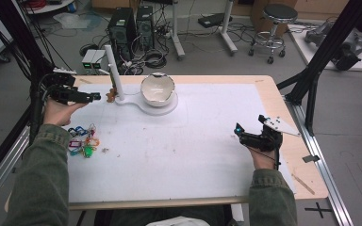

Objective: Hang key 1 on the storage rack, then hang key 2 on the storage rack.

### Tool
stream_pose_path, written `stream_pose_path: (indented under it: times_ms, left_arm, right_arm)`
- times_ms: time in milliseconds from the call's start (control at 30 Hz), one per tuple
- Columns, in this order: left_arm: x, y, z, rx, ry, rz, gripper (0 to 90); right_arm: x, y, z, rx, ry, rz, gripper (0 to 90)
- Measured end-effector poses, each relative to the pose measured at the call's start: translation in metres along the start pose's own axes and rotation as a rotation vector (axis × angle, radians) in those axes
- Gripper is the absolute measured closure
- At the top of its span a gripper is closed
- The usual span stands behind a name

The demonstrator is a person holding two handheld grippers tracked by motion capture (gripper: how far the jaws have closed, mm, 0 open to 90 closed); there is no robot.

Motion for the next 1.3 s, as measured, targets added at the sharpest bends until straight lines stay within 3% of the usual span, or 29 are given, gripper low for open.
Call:
stream_pose_path:
  times_ms: [200,400,533,700,1300]
  left_arm:
    - [0.004,-0.010,0.008,0.001,0.035,-0.026,1.7]
    - [0.027,-0.024,0.007,-0.005,-0.022,0.000,1.7]
    - [0.031,-0.033,0.010,0.011,-0.037,0.018,1.7]
    - [0.036,-0.041,0.015,0.014,-0.018,0.012,1.7]
    - [0.061,-0.051,0.017,0.046,-0.053,-0.003,2.4]
  right_arm:
    - [0.000,0.000,0.000,-0.002,-0.004,0.000,0.7]
    - [-0.001,-0.001,0.000,-0.001,0.000,0.002,0.7]
    - [0.000,0.000,0.000,-0.003,-0.003,0.001,0.7]
    - [-0.001,0.000,0.000,-0.002,-0.006,0.004,0.7]
    - [0.000,-0.001,-0.001,-0.003,-0.005,-0.002,0.7]
Point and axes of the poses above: each handheld gripper's, and its own axes: y roughly forward along the jaws, x roughly out of its underside, z roughly to its right, the point moved 5 cm from there along y, roughly forward along the jaws, and after that the axes turned 15 degrees about z, right-handed, at the moved point
